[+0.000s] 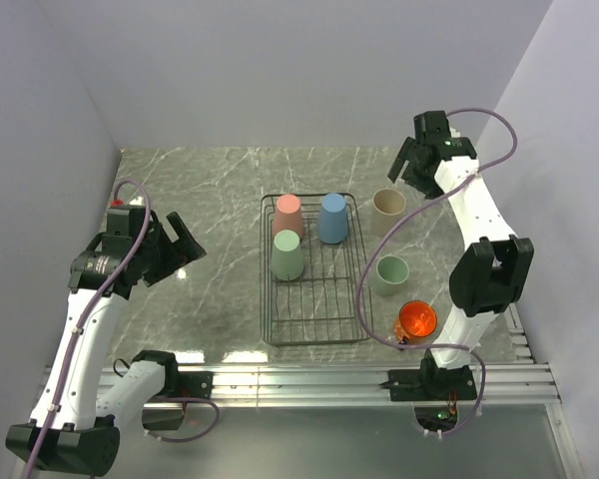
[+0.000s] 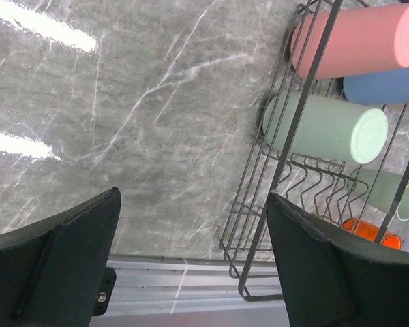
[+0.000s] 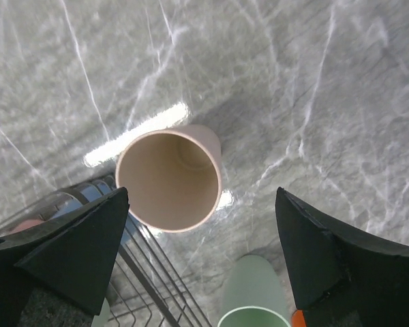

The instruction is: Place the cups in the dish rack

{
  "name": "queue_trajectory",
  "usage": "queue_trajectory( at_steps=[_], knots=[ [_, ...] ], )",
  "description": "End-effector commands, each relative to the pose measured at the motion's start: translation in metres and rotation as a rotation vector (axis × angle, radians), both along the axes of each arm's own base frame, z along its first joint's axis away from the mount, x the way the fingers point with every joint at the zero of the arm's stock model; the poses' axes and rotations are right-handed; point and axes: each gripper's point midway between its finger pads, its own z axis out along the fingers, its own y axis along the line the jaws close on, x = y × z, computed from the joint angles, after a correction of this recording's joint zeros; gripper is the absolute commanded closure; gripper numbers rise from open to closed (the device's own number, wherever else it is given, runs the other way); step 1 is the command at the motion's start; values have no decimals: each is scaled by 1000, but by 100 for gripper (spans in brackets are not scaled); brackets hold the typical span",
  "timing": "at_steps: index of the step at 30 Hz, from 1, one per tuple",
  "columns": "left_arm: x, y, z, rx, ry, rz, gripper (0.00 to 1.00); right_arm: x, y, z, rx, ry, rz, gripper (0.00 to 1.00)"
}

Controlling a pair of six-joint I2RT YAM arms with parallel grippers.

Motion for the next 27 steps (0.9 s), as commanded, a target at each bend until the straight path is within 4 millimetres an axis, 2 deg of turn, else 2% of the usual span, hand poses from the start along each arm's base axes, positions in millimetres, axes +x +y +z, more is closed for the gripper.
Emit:
queue_trajectory(
  at_steps=[1,5,10,13,16,19,20,22,24,25,27],
  knots=[
    [9,-4,9,-26,-50,0,7,3,9,-15,31,19,25,6],
    [11,-4,11,-21,-52,-1,7,0,9,-47,31,74,20,13],
    [10,-3,10,-15,-44,-2,7,-8,8,-73,25,128,3,25],
    [11,-3,12,-15,-44,-2,7,-12,7,-85,29,139,-3,34],
    [11,-2,15,-8,-45,-4,3,-14,9,-94,40,143,-5,49],
    [15,1,23,6,-64,3,1,-14,10,-97,43,131,-4,74],
    [17,1,27,9,-77,3,1,-13,10,-96,41,125,-2,88],
    [23,6,41,34,-115,17,1,-13,7,-93,28,120,-8,100],
    [31,9,51,50,-146,33,1,-14,4,-86,15,116,-14,100],
    [35,9,64,44,-177,43,1,-12,2,-72,5,82,-15,100],
    [44,5,78,40,-221,30,1,-13,0,-51,-1,42,-24,100]
  ],
)
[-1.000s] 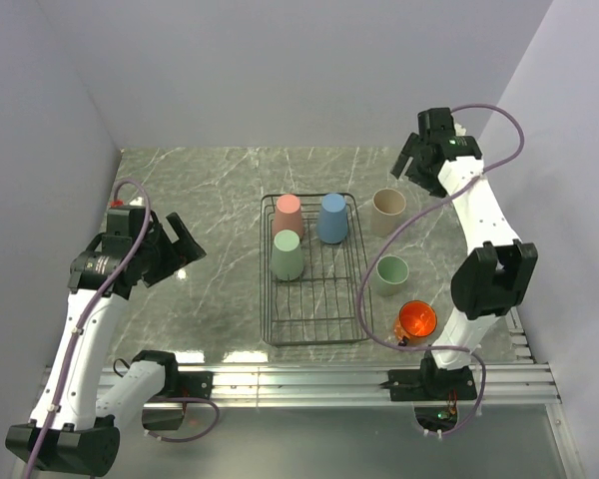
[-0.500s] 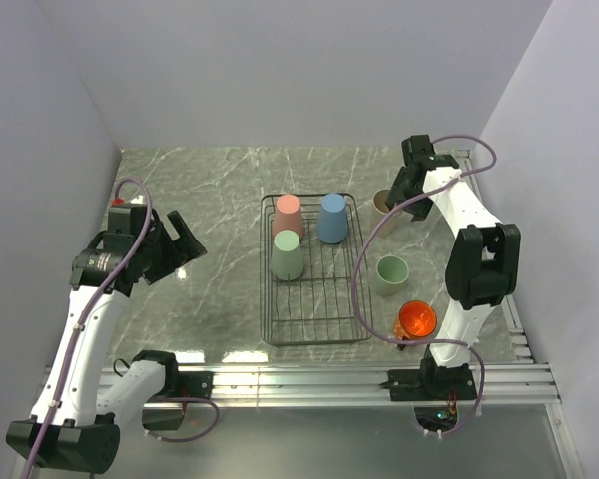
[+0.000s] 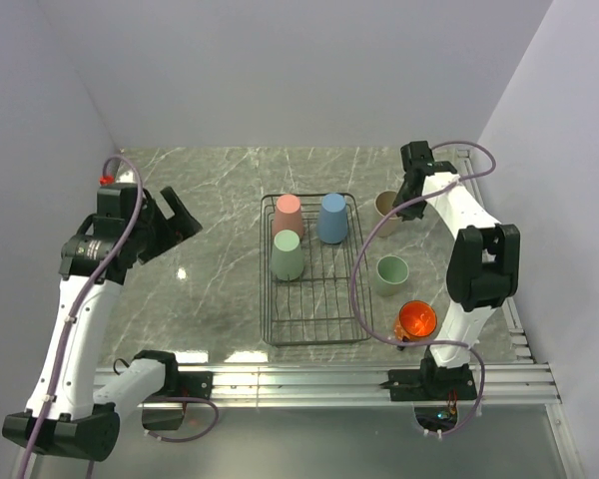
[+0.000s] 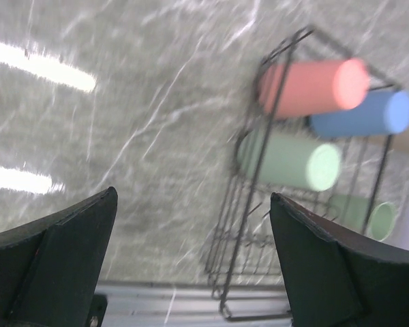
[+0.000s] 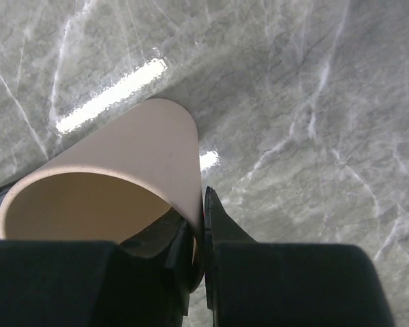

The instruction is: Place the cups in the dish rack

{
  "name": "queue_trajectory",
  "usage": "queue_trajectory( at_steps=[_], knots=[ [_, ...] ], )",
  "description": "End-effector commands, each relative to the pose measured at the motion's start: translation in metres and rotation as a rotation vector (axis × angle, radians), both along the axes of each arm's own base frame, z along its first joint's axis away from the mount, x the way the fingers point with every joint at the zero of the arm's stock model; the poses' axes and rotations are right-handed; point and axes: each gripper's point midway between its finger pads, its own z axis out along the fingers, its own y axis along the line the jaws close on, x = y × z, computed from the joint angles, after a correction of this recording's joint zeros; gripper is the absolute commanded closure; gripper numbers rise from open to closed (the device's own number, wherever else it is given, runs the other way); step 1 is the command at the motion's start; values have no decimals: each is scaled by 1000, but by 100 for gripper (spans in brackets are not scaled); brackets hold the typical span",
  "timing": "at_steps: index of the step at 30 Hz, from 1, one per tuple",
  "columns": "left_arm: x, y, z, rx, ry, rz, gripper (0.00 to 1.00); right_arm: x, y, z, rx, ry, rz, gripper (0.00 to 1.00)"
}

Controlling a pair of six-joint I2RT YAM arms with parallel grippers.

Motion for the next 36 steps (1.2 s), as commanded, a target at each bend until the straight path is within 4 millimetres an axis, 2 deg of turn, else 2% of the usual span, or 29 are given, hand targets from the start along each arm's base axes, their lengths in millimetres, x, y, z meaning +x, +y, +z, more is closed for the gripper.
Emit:
queue_trajectory(
  at_steps=[1,3,4,6,7,8,9,10,11,12,13,14,15,16,17,18,19,20,21,22,23,24,25,28,36],
  knots=[
    [21,0,51,11,-166,4,1,13,-8,79,-30,-199,-24,100],
    [34,-2,72,10,-252,9,1,10,-9,105,-28,-241,-38,100],
    [37,-6,87,5,-298,-9,1,12,-8,135,-16,-310,-40,100],
    [49,-21,98,-26,-320,-69,1,9,-1,163,30,-361,-28,100],
    [52,-32,119,-50,-362,-112,1,7,4,192,63,-432,-16,100],
    [63,-44,119,-75,-342,-154,1,8,12,211,107,-484,14,100],
    [60,-67,130,-149,-350,-268,1,6,30,229,196,-535,78,100],
    [62,-81,158,-200,-415,-337,1,-6,42,254,265,-612,126,100],
    [70,-93,162,-243,-416,-386,1,-4,54,282,331,-719,174,100],
    [63,-110,175,-312,-436,-481,1,-21,75,306,450,-770,251,100],
    [63,-117,191,-373,-468,-504,1,-26,87,315,515,-789,291,100],
    [68,-125,211,-410,-544,-547,1,-28,98,335,580,-853,337,100],
    [62,-135,222,-460,-573,-623,1,-42,118,346,726,-839,394,100],
    [58,-143,231,-537,-566,-662,1,-50,126,346,800,-833,411,100],
    [63,-151,247,-575,-640,-728,1,-54,135,369,881,-920,482,100],
    [60,-156,256,-616,-666,-777,3,-67,143,383,1023,-914,469,100],
    [52,-164,254,-737,-591,-821,3,-72,151,367,1108,-862,482,100],
    [50,-166,262,-782,-629,-851,4,-79,154,388,1161,-959,546,100],
    [41,-166,282,-805,-757,-916,4,-86,156,392,1248,-939,524,100],
    [40,-167,278,-909,-701,-906,3,-85,157,380,1280,-911,511,100],
    [43,-168,278,-948,-702,-911,3,-89,157,387,1300,-942,534,100],
    [33,-166,289,-960,-795,-964,3,-94,159,388,1327,-936,531,100],
    [30,-166,285,-1039,-746,-963,3,-95,158,386,1333,-933,527,100],
    [27,-170,283,-1105,-734,-995,3,-102,160,392,1322,-937,551,100],
    [47,-198,250,-1026,-640,-909,4,-113,176,396,1336,-908,609,100]
  ],
)
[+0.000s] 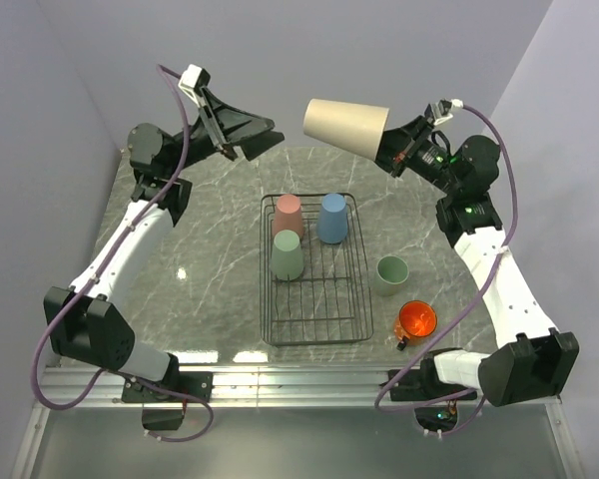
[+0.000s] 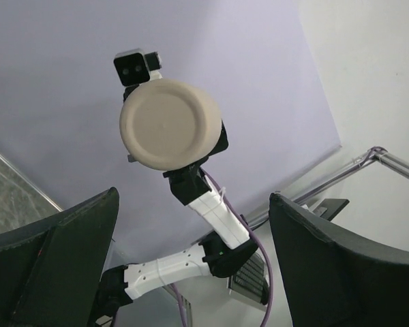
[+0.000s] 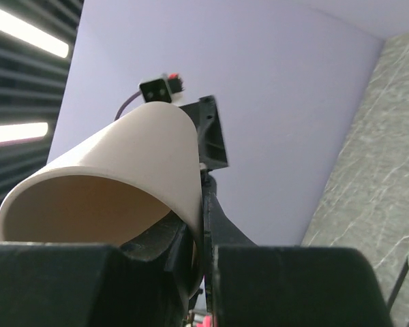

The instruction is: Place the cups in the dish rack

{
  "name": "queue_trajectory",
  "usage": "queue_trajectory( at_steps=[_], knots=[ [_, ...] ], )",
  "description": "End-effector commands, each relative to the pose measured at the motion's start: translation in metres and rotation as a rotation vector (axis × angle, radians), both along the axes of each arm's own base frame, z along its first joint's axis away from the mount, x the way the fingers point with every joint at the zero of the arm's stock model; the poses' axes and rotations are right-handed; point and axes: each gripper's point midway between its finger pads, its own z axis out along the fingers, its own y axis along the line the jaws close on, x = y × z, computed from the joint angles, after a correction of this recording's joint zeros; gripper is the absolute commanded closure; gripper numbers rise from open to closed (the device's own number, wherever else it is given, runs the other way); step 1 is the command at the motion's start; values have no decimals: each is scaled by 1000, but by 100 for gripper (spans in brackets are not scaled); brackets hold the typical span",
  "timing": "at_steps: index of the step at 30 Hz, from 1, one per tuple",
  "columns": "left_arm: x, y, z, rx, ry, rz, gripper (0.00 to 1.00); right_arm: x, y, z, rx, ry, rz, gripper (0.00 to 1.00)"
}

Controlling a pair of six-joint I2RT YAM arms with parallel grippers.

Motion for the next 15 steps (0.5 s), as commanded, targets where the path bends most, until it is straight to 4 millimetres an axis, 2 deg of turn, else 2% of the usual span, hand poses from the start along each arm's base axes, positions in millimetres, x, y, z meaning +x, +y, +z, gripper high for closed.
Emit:
queue_trajectory(
  at_steps=[1,11,15],
  knots=[
    [-16,-5,7,-5,-62,14,3,-27,9,36,13,-123,56,100],
    [-20,-22,9,-15,-89,-27,4,-33,40,23,-22,-114,124,100],
    [-22,-28,7,-2,-91,-42,9,-34,48,14,-20,-96,134,100]
  ],
)
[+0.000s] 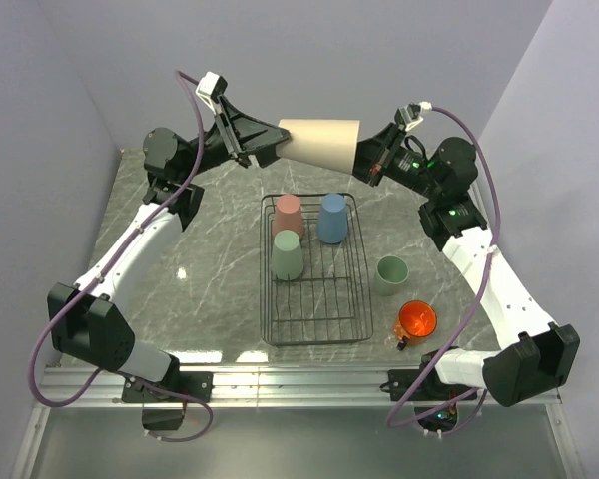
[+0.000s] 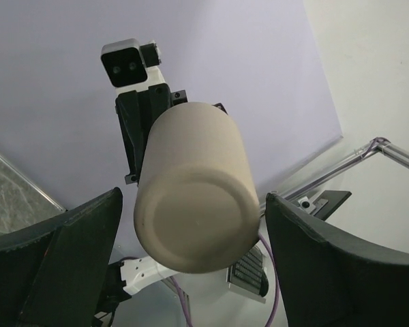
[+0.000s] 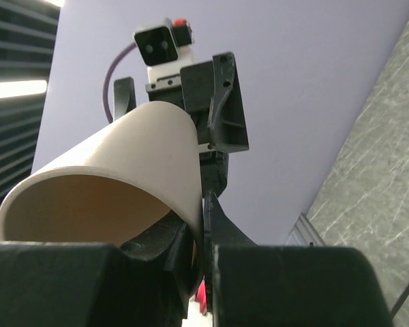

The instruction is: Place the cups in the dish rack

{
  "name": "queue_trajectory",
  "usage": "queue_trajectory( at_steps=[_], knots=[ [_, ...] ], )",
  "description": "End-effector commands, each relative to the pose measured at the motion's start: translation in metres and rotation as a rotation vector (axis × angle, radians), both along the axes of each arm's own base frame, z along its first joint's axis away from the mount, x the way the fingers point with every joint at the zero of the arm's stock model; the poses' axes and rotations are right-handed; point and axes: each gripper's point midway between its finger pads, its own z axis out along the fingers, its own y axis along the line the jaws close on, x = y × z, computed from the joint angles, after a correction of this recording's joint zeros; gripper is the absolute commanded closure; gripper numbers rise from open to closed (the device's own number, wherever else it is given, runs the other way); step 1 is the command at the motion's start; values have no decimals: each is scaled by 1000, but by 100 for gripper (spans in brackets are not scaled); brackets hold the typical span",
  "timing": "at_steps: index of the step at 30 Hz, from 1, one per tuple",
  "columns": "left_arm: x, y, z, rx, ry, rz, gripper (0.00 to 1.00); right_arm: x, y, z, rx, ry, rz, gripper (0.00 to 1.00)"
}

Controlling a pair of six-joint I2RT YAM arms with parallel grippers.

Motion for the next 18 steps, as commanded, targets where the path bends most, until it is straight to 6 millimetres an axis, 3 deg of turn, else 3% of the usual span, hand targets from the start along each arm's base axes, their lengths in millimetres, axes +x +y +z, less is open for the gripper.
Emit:
queue_trajectory(
  at_steps=[1,4,7,8,11,12,13,15,16,17,18],
  knots=[
    [-9,-4,15,-2,-82,2,10,-6,3,17,13,-75,0,100],
    [-11,-8,11,17,-77,0,15,-3,3,9,2,-58,-17,100],
    [-11,-12,9,37,-86,6,26,-1,3,3,-9,-46,-13,100],
    [-10,-13,6,46,-76,7,46,0,4,1,-13,-43,-14,100],
    [-9,-17,5,63,-72,1,79,2,4,-5,-27,-32,-24,100],
    [-8,-18,8,67,-86,10,85,2,4,-5,-33,-33,-23,100],
    [-7,-18,7,79,-84,19,90,2,4,-12,-53,0,-24,93],
    [3,-19,1,162,-65,71,100,7,-3,-16,-133,-16,-72,62],
    [17,-20,-7,207,-40,122,100,19,-18,-50,-243,140,-160,20],
    [21,-16,7,253,-137,185,100,25,-32,-51,-364,88,-240,16],
    [27,-15,-20,354,-35,195,100,29,-48,-69,-462,143,-307,14]
  ],
)
